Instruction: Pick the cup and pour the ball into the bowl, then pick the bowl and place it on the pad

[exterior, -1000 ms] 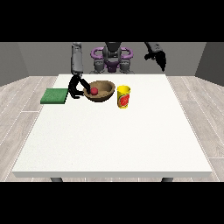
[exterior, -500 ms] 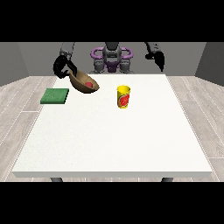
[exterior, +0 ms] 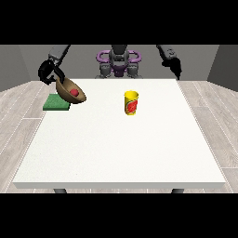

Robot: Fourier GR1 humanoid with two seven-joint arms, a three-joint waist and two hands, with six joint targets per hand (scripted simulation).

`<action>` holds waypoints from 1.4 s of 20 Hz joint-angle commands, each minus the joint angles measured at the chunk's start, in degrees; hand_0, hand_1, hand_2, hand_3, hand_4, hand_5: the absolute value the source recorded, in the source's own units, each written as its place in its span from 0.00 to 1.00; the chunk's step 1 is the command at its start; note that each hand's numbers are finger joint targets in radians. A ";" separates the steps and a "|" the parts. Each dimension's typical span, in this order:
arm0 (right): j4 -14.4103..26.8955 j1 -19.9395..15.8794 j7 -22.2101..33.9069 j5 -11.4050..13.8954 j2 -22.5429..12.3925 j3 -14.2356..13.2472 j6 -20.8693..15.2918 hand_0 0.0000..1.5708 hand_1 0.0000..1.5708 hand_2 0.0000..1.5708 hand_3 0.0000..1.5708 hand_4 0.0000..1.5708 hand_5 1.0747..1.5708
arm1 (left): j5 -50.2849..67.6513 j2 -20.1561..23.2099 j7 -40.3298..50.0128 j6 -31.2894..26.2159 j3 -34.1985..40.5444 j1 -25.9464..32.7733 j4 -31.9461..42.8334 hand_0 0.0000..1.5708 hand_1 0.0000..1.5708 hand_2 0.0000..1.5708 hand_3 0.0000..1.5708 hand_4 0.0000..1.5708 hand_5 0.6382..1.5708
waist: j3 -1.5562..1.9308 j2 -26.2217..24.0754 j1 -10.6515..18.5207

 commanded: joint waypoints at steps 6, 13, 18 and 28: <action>2.62 4.03 -7.34 -3.37 -6.39 -6.22 2.52 1.00 1.00 1.00 0.00 0.55 1.00 | 13.13 18.12 1.11 -14.74 14.80 -2.10 1.56 0.00 0.00 0.00 0.00 0.82 1.00 | 0.01 4.46 5.23; 1.67 0.37 -10.88 -4.27 -6.54 -8.07 0.30 1.00 1.00 1.00 0.00 0.49 0.99 | 17.21 26.81 -5.42 -22.65 21.41 -5.02 12.08 0.00 0.00 0.00 0.00 0.77 0.99 | -0.02 12.18 3.38; 5.87 -0.41 -10.86 -5.97 -9.63 -12.36 -2.50 1.00 1.00 1.00 0.45 0.00 0.98 | 16.44 26.00 -5.97 -20.72 20.70 -4.90 9.91 0.00 0.00 0.00 0.00 0.76 0.99 | 0.02 12.95 3.23; 9.88 -2.44 -10.26 -5.59 -9.73 -10.50 2.03 0.00 0.00 0.12 0.08 0.00 0.64 | 16.88 27.24 -5.29 -21.72 20.47 -4.58 10.92 0.00 0.00 0.00 0.00 0.75 0.98 | 0.02 11.59 3.68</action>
